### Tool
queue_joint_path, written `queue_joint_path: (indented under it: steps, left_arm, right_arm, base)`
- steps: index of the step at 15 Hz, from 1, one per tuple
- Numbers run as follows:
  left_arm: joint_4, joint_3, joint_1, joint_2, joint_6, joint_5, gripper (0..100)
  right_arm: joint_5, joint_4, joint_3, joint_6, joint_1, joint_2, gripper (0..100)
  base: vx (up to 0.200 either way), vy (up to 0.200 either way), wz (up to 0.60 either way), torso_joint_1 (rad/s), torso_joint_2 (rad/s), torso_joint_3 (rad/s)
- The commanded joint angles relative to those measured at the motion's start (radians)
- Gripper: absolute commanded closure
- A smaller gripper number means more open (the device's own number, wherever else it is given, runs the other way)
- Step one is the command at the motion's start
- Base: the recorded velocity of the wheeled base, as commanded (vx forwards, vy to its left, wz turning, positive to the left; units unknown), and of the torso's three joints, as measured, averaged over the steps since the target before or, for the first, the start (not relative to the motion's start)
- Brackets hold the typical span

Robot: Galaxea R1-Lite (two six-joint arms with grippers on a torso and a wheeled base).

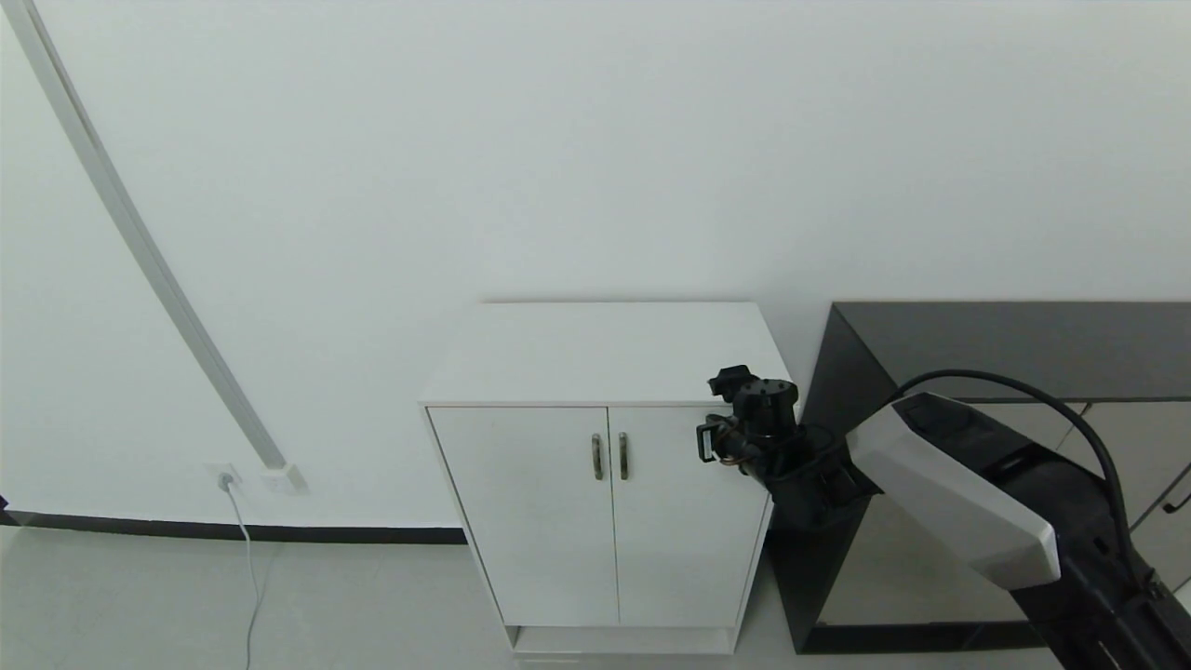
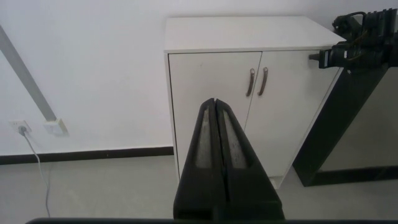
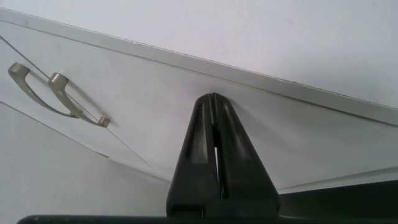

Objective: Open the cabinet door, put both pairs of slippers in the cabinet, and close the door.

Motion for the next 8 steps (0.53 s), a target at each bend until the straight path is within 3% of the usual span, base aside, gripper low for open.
queue_joint_path:
  steps: [1, 4, 8]
  left_arm:
    - [0.000, 0.000, 0.000, 0.001, -0.001, 0.000, 100]
    - [0.000, 0.000, 0.000, 0.001, -0.001, 0.000, 100]
    - [0.000, 0.000, 0.000, 0.001, -0.001, 0.000, 100]
  right_arm:
    - [-0.003, -0.011, 0.047, 0.000, 0.001, -0.032, 100]
    - [-0.004, -0.092, 0.271, 0.020, -0.012, -0.175, 100]
    - [-0.020, -0.226, 0.639, 0.022, -0.104, -0.405, 100]
  base:
    - [0.000, 0.000, 0.00, 0.000, 0.00, 0.000]
    - [0.000, 0.000, 0.00, 0.000, 0.00, 0.000]
    - [0.000, 0.000, 0.00, 0.000, 0.00, 0.000]
